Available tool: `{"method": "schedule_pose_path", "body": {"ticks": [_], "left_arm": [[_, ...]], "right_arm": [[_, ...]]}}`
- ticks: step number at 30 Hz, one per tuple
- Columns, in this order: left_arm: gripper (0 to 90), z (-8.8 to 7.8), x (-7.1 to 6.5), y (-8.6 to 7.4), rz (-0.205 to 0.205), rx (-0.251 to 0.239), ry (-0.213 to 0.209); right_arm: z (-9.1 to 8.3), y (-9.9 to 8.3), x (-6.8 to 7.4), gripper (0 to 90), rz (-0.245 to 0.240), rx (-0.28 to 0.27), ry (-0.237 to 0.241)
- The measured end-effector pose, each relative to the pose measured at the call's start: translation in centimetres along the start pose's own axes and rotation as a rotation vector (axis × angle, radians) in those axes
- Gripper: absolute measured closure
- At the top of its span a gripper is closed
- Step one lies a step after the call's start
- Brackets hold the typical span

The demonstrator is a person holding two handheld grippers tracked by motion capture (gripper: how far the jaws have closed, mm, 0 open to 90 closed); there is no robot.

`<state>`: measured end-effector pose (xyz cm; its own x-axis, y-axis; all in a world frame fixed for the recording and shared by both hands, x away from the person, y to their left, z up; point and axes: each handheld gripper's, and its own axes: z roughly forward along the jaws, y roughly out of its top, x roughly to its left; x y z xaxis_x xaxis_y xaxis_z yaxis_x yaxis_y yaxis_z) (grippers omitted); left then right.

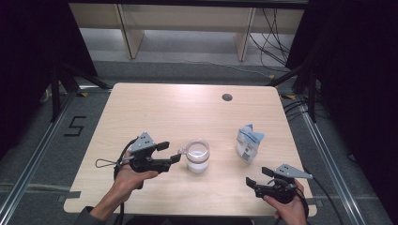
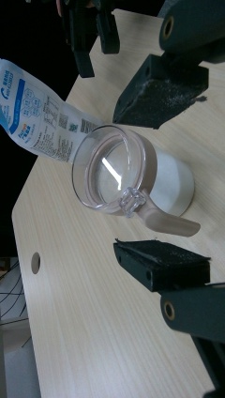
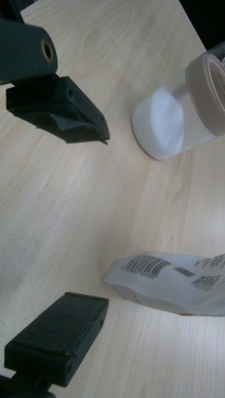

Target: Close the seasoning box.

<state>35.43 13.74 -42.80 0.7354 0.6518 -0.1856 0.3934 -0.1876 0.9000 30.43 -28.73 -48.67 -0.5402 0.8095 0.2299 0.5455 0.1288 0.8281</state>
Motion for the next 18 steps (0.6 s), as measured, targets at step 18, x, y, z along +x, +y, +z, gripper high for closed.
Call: {"method": "schedule_pose_path", "body": {"ticks": [18], "left_arm": [[29.6,-1.1,-0.4,-1.2,0.001,0.004,0.004]], "right_arm": [[-0.1,-0.2,0.5,17.5,0.027,0.005,-0.005]]}}
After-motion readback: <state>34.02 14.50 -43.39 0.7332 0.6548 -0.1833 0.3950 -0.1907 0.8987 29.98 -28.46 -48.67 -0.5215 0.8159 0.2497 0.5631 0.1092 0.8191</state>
